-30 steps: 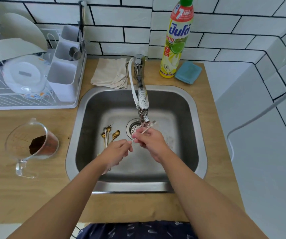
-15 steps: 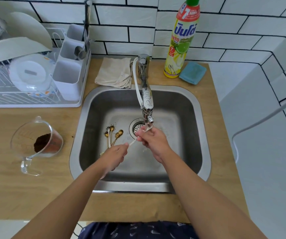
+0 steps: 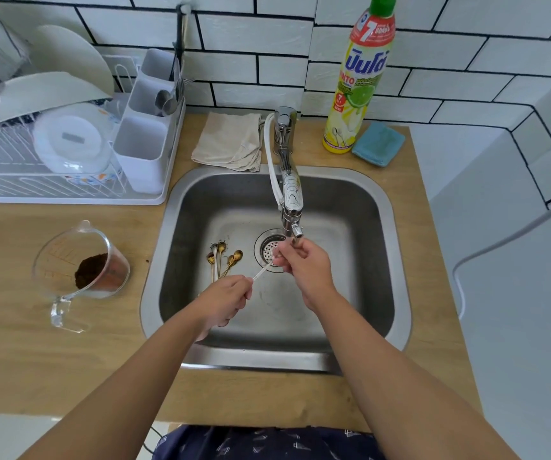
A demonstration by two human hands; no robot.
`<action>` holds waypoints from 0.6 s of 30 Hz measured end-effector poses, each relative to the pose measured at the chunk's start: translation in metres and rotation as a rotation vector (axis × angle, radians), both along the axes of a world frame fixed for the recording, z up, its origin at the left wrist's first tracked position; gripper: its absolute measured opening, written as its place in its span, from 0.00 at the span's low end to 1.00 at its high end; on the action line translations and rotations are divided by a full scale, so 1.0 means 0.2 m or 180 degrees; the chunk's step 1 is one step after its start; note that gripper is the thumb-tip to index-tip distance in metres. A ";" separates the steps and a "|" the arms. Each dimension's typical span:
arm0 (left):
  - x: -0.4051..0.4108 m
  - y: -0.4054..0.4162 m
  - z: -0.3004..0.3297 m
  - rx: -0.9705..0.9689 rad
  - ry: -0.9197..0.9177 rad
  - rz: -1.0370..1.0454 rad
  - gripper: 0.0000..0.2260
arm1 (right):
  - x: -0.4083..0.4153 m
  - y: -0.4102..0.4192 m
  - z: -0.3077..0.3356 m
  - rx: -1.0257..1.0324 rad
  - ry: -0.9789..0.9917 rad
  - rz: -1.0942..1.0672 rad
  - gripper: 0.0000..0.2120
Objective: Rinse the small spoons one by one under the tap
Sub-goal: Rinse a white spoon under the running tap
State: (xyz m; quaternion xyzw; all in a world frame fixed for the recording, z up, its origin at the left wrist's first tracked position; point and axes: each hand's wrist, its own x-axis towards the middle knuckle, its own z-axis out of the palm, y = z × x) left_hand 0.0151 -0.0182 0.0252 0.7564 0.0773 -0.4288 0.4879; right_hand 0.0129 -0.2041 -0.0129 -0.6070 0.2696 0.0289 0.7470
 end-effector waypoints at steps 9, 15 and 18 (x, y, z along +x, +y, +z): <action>0.00 0.00 0.01 -0.0055 0.0284 -0.0005 0.18 | -0.03 -0.01 0.04 -0.0160 -0.0176 0.0352 0.04; 0.02 -0.03 0.02 -0.0033 0.0229 -0.0047 0.18 | -0.06 0.00 0.03 -0.0167 -0.0118 0.0289 0.04; 0.02 -0.02 0.01 -0.0046 0.0303 -0.0035 0.18 | -0.05 0.01 0.04 -0.0325 -0.0109 0.0105 0.06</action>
